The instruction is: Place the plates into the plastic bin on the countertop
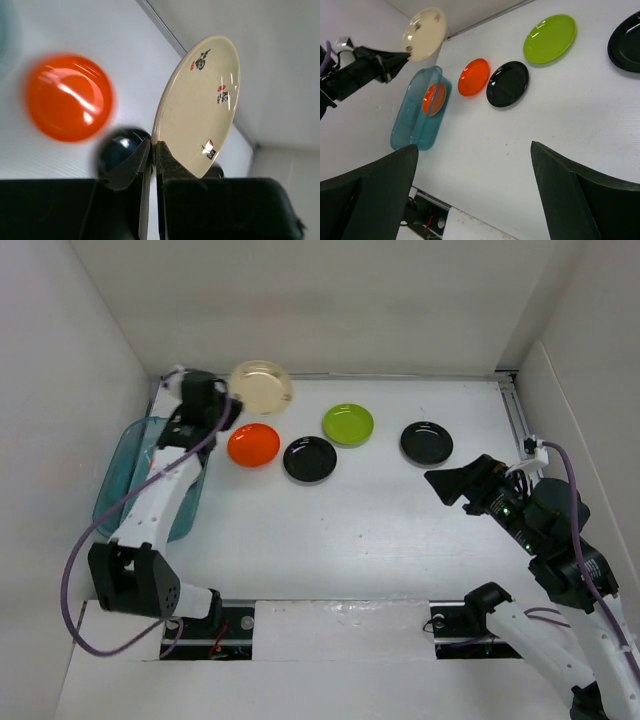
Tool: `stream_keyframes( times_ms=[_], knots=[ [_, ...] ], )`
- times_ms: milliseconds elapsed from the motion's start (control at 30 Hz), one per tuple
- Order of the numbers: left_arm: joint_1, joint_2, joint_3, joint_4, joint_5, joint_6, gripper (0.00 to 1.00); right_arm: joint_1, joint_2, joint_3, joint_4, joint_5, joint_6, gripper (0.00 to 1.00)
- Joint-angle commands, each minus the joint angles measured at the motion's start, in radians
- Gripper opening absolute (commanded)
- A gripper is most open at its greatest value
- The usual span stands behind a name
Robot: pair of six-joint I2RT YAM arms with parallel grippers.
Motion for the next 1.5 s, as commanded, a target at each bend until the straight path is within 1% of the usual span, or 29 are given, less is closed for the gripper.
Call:
stream_keyframes(
  times_ms=[0,100,133,233,333,433,700,733,767,800,833,867,900,933,1000,1033,1100,1133,1167,1267,1300,1367,1400,1467],
  knots=[
    [0.277,-0.109,-0.122,-0.056,0.096,0.084,0.00,-0.006,0.004,0.019,0.069,-0.029,-0.001,1.00],
    [0.454,-0.157,-0.173,-0.071,0.160,0.142,0.00,-0.006,0.016,0.001,0.096,-0.045,-0.001,1.00],
    [0.554,-0.157,-0.187,-0.071,0.179,0.159,0.00,-0.006,0.016,0.001,0.110,-0.058,-0.001,1.00],
    [0.687,-0.124,-0.198,-0.081,0.208,0.211,0.00,-0.006,0.041,-0.008,0.138,-0.080,-0.001,1.00],
    [0.724,-0.061,-0.198,-0.071,0.199,0.236,0.00,-0.006,0.059,-0.017,0.148,-0.100,-0.001,1.00],
    [0.724,-0.010,-0.198,-0.071,0.128,0.245,0.00,-0.006,0.068,-0.027,0.158,-0.109,-0.001,1.00],
    [0.738,0.028,-0.219,-0.091,0.099,0.199,0.00,-0.006,0.059,-0.027,0.147,-0.097,-0.010,1.00],
    [0.738,0.018,-0.210,-0.091,0.099,0.199,0.10,-0.006,0.050,-0.027,0.138,-0.086,-0.010,1.00],
    [0.738,0.007,-0.210,-0.091,0.099,0.199,0.40,-0.006,0.050,-0.027,0.138,-0.086,-0.010,1.00],
    [0.738,-0.022,-0.210,-0.091,0.099,0.211,0.44,-0.006,0.050,-0.027,0.138,-0.086,-0.010,1.00],
    [0.738,-0.039,-0.198,-0.091,0.088,0.211,0.46,-0.006,0.050,-0.027,0.138,-0.086,-0.010,1.00],
    [0.738,-0.057,-0.198,-0.102,0.079,0.222,0.54,-0.006,0.050,-0.027,0.138,-0.086,-0.010,1.00],
    [0.738,-0.095,-0.198,-0.116,0.079,0.222,0.59,-0.006,0.050,-0.027,0.138,-0.086,-0.019,1.00],
    [0.738,-0.114,-0.185,-0.126,0.049,0.222,0.66,-0.006,0.050,-0.027,0.138,-0.086,-0.020,1.00],
    [0.738,-0.149,-0.185,-0.127,0.062,0.240,0.86,-0.006,0.059,-0.027,0.138,-0.086,-0.020,1.00],
    [0.738,-0.177,-0.172,-0.127,0.097,0.259,0.99,-0.006,0.059,-0.027,0.138,-0.086,-0.020,1.00],
    [0.706,-0.211,-0.162,-0.136,0.151,0.273,0.99,-0.006,0.059,-0.027,0.147,-0.095,-0.020,1.00],
    [0.675,-0.256,-0.162,-0.108,0.169,0.283,0.99,-0.006,0.059,-0.027,0.147,-0.095,-0.020,1.00],
    [0.582,-0.280,-0.176,-0.084,0.209,0.283,0.99,-0.006,0.059,-0.027,0.147,-0.095,-0.020,1.00],
    [0.386,-0.314,-0.220,0.019,0.235,0.225,0.99,-0.006,0.068,-0.037,0.156,-0.085,-0.020,1.00],
    [0.249,-0.314,-0.249,0.039,0.222,0.184,0.99,-0.006,0.068,-0.037,0.156,-0.085,-0.010,1.00],
    [0.120,-0.254,-0.282,0.112,0.197,0.156,0.99,-0.006,0.068,-0.037,0.156,-0.072,-0.010,1.00],
    [0.014,-0.228,-0.294,0.125,0.152,0.139,0.99,-0.006,0.068,-0.037,0.156,-0.062,-0.010,1.00],
    [-0.065,-0.170,-0.319,0.149,0.108,0.119,0.99,-0.006,0.068,-0.047,0.165,-0.062,0.002,1.00]
  ],
)
